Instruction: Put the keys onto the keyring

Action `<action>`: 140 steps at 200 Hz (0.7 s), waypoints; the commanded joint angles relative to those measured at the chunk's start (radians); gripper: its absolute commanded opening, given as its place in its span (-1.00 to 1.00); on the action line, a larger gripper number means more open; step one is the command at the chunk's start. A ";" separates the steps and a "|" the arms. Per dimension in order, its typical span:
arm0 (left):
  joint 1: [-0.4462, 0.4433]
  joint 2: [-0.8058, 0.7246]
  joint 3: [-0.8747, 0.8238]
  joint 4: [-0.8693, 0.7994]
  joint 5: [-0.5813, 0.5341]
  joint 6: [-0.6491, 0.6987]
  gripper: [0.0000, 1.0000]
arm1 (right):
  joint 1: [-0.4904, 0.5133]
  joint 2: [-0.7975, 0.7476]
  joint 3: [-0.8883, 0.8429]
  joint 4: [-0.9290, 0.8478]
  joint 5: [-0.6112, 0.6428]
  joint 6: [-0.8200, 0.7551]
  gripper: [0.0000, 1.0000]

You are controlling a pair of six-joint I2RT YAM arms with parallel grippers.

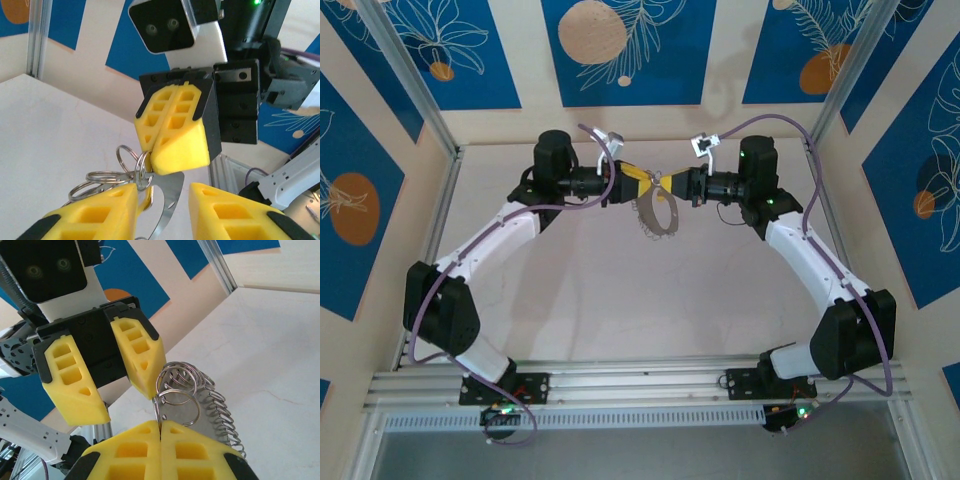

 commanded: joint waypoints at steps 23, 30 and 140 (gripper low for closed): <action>0.006 -0.027 0.039 -0.071 0.035 0.069 -0.41 | 0.008 -0.014 0.056 -0.082 0.018 -0.047 -1.00; 0.006 -0.026 0.041 -0.071 0.034 0.068 -0.40 | 0.010 -0.011 0.056 -0.082 0.018 -0.047 -1.00; -0.009 0.022 0.064 -0.018 0.037 0.024 -0.38 | 0.025 -0.005 0.053 -0.074 0.015 -0.045 -1.00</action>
